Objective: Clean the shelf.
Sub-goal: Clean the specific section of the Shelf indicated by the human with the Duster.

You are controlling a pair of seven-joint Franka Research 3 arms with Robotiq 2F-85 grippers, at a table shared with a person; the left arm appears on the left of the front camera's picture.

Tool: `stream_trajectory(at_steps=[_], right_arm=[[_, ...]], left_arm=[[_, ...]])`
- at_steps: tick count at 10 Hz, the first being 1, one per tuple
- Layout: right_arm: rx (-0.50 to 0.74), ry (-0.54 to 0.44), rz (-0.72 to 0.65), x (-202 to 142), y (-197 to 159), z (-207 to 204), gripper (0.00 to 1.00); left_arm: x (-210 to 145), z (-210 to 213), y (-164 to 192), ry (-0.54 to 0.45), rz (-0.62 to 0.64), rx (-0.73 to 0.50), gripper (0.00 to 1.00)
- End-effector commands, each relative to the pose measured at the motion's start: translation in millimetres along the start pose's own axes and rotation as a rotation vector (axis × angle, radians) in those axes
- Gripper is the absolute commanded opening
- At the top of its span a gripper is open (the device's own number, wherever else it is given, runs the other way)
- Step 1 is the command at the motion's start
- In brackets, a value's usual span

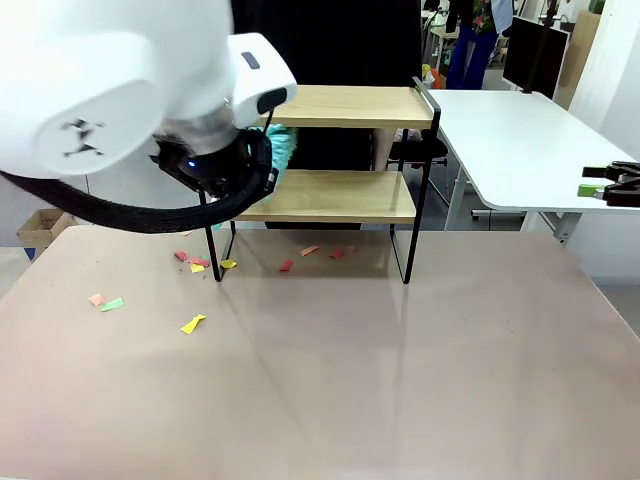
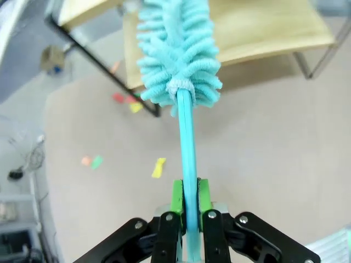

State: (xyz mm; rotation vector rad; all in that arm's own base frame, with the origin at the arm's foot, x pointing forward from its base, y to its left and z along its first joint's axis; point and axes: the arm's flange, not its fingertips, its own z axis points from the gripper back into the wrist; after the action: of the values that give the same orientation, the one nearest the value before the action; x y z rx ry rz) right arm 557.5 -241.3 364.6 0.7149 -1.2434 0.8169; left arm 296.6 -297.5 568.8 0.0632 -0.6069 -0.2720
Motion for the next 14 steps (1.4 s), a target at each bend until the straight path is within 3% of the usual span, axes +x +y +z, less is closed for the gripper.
stream_trajectory(at_steps=[1, 5, 6, 8, 11, 14], right_arm=[[0.001, -0.002, 0.004, 3, 1, -1, 1.00], [0.001, -0.002, 0.004, 3, 1, -1, 1.00], [0.001, -0.002, 0.004, 3, 1, -1, 1.00], [0.001, -0.002, 0.004, 3, 1, -1, 1.00], [0.001, -0.002, 0.004, 3, 1, -1, 1.00], [0.001, -0.002, 0.004, 3, 1, -1, 1.00]], left_arm=[[-18, 10, 36, 0.040, -0.187, -0.222, 0.13], [-36, 26, 78, 0.087, -0.409, -0.435, 0.13], [-39, 31, 93, 0.072, -0.441, -0.537, 0.13], [-51, 38, 111, 0.078, -0.492, -0.618, 0.13], [-80, 67, 129, 0.133, -0.584, -0.566, 0.13], [-106, 73, 133, 0.288, -0.648, -0.559, 0.13]])
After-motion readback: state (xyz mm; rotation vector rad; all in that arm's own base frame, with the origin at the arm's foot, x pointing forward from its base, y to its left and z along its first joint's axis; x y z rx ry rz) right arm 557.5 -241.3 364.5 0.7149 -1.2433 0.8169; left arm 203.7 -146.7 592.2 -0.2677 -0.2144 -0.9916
